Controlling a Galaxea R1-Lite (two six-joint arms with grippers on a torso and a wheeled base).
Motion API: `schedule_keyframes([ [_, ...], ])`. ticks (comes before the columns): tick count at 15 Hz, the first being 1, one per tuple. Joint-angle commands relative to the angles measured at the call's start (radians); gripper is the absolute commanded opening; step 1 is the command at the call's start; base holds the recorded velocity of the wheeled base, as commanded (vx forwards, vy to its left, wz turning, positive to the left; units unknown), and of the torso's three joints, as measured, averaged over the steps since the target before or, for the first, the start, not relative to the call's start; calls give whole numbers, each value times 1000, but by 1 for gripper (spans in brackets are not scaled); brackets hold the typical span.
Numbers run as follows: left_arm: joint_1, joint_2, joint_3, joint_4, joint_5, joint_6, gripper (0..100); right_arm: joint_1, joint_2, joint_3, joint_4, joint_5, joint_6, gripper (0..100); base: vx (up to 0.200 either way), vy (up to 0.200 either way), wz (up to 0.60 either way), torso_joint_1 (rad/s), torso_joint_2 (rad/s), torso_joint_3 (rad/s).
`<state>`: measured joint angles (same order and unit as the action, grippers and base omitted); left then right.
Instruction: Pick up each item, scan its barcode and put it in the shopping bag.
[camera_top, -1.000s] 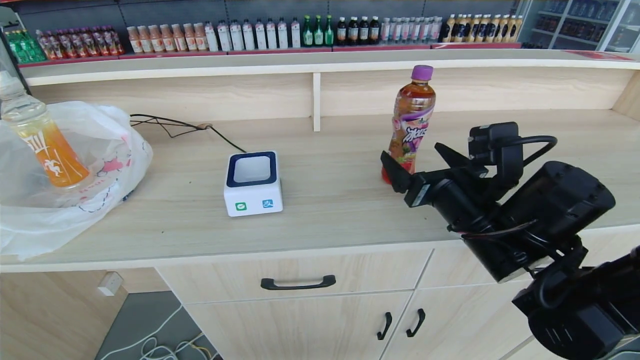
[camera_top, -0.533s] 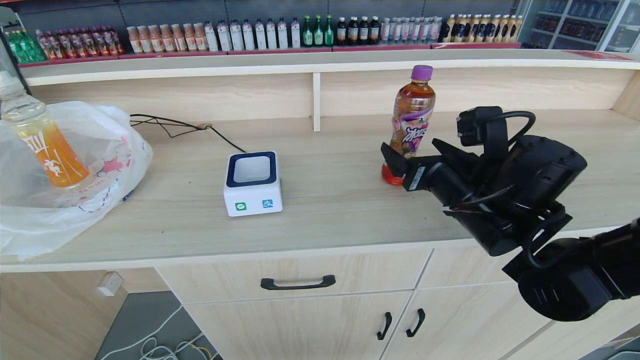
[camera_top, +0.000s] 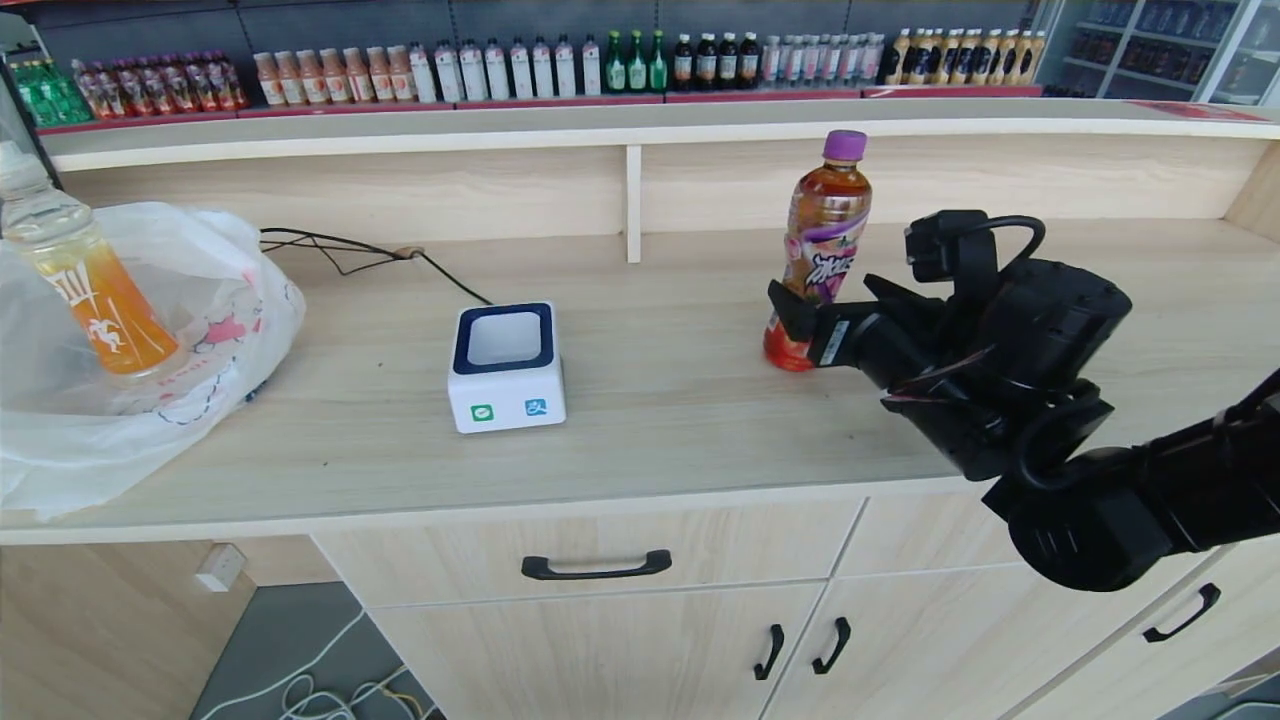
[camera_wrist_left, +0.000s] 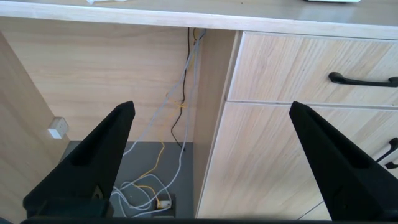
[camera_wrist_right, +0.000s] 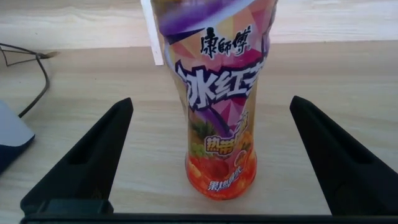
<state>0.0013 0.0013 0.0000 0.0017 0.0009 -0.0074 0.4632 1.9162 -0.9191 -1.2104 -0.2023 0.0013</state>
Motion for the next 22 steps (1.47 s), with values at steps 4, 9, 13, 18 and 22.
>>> schedule_keyframes([
  [4, 0, 0, 0, 0, 1, 0, 100, -20, 83, -95, 6, 31, -4, 100, 0, 0, 0, 0, 0, 0],
  [9, 0, 0, 0, 0, 1, 0, 100, -31, 98, -159, 60, 54, -6, 100, 0, 0, 0, 0, 0, 0],
  [13, 0, 0, 0, 0, 1, 0, 100, -41, 118, -247, 121, 61, -15, 100, 0, 0, 0, 0, 0, 0],
  [18, 0, 0, 0, 0, 1, 0, 100, -43, 119, -326, 201, 80, -21, 100, 0, 0, 0, 0, 0, 0],
  [22, 0, 0, 0, 0, 1, 0, 100, -46, 126, -326, 201, 81, -37, 100, 0, 0, 0, 0, 0, 0],
])
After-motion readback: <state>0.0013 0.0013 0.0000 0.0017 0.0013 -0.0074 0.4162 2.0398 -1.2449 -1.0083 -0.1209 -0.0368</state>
